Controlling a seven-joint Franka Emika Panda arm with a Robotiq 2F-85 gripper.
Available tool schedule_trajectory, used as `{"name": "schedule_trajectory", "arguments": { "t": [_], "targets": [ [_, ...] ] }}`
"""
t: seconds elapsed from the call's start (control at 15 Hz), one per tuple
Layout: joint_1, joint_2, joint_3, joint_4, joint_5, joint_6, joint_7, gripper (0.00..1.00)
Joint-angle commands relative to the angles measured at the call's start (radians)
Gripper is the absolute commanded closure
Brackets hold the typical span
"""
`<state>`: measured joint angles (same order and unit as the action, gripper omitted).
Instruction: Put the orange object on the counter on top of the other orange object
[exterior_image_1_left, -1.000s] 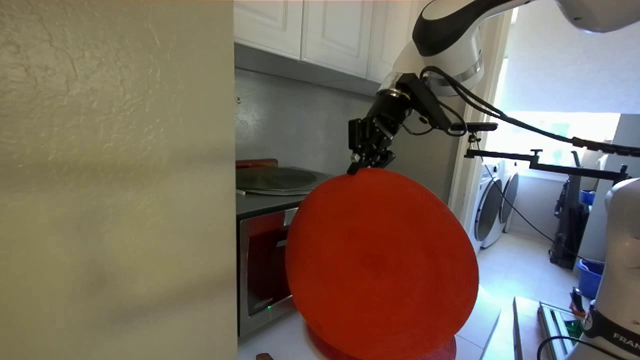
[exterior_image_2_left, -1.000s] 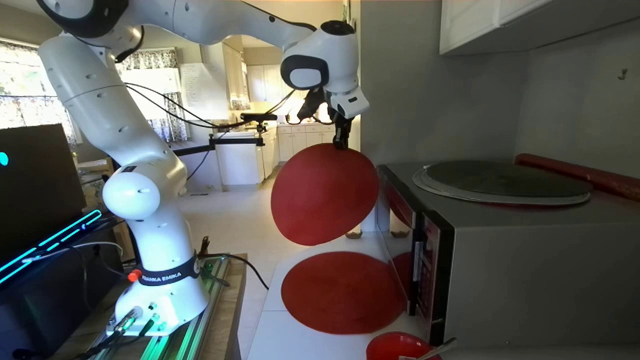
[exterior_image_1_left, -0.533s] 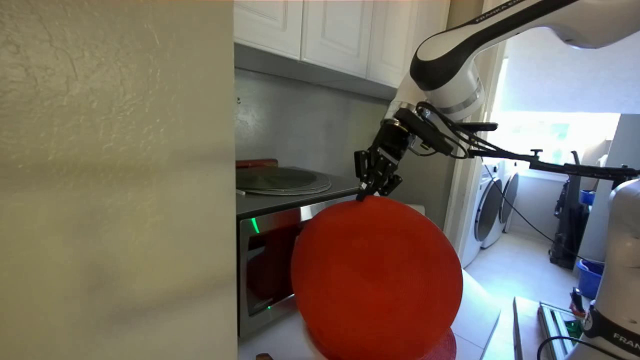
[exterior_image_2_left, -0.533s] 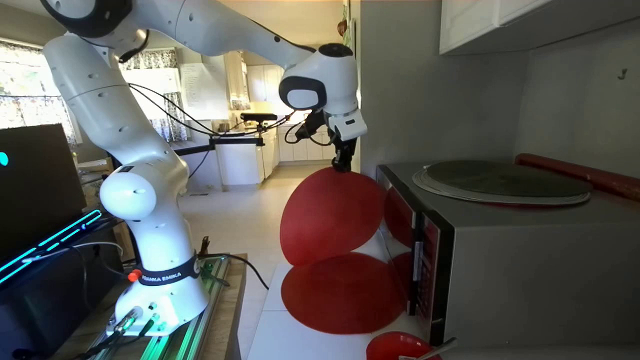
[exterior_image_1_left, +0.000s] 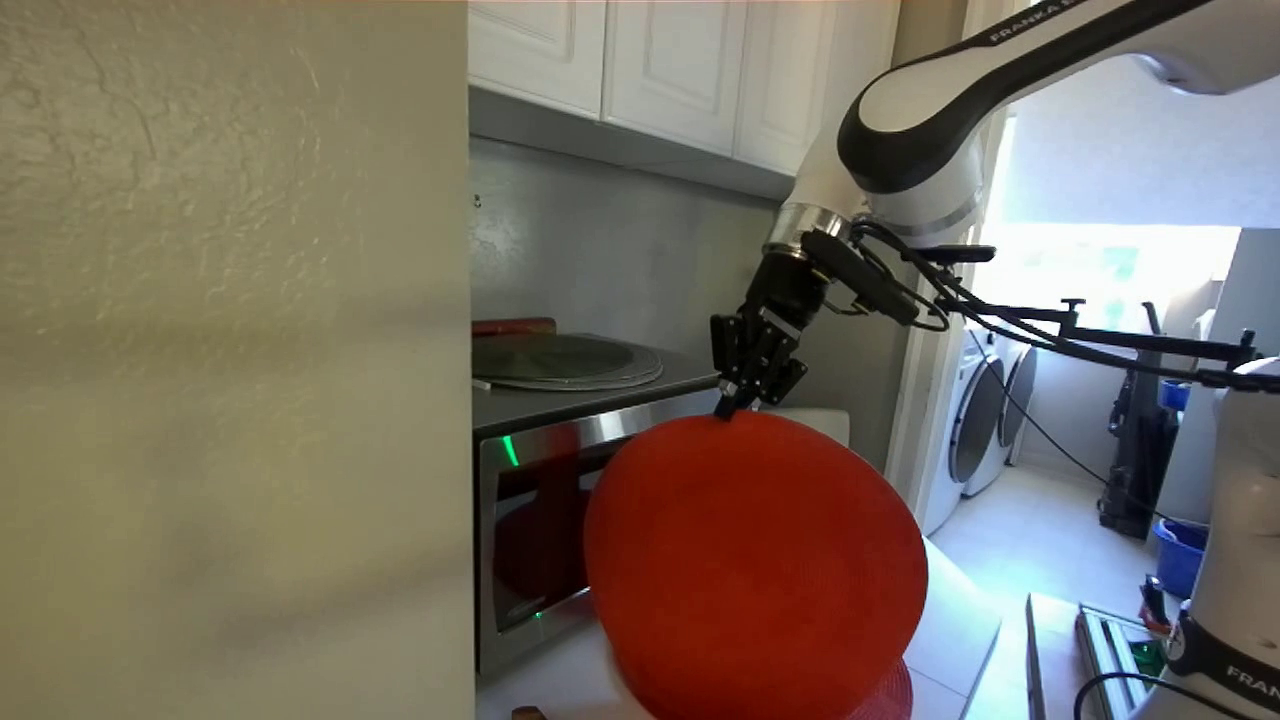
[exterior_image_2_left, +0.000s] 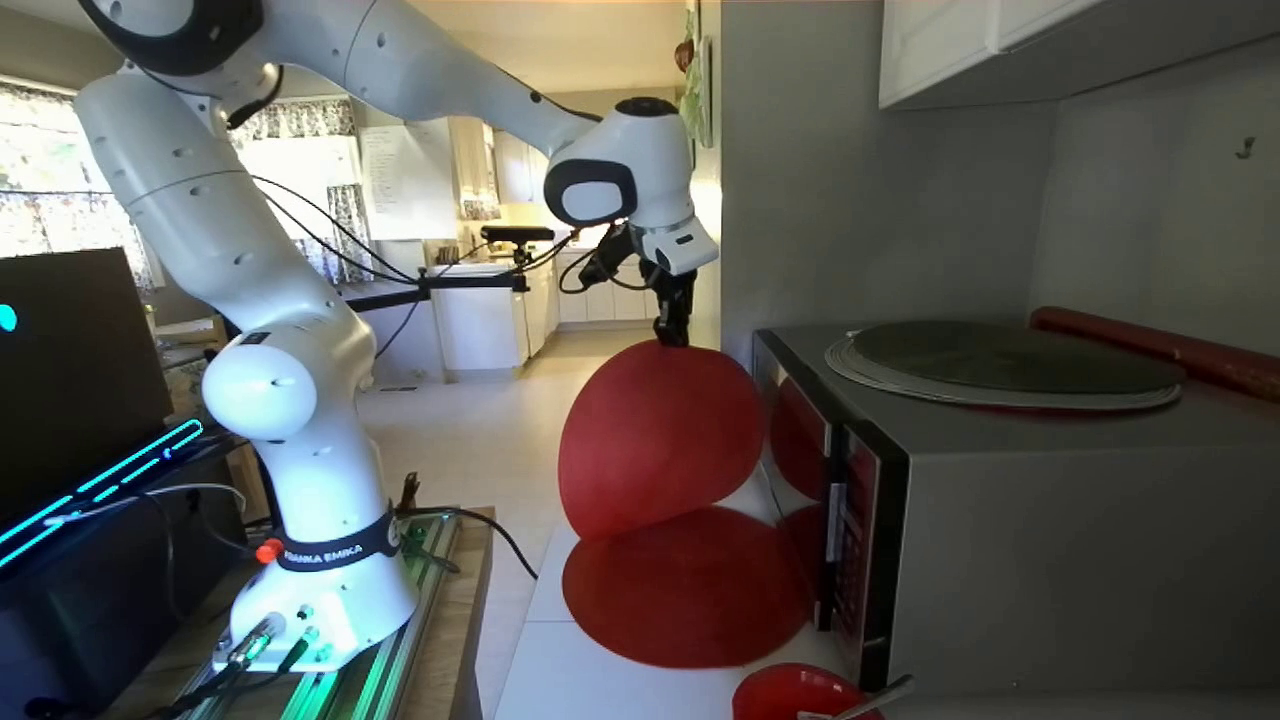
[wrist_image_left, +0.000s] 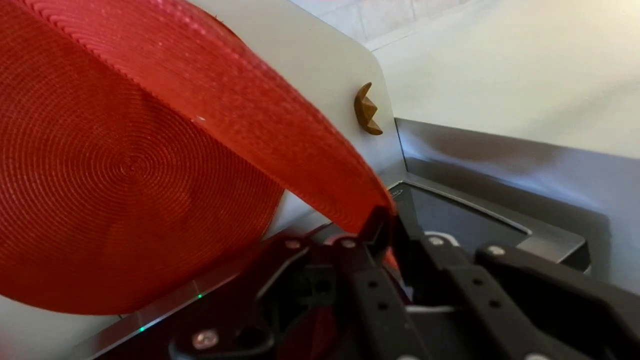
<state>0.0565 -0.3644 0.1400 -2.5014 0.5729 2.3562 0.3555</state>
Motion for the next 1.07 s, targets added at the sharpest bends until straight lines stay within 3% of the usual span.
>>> {"name": "schedule_trajectory", "arguments": {
  "t": [0.0, 0.47, 1.0],
  "targets": [
    [0.023, -0.069, 0.042, -0.042, -0.093, 0.079, 0.019, 0.98],
    [0.025, -0.062, 0.064, 0.003, -0.162, 0.253, 0.058, 0.98],
    [-0.019, -0.088, 0.186, -0.007, -0.329, 0.366, 0.256, 0.98]
  ]
}}
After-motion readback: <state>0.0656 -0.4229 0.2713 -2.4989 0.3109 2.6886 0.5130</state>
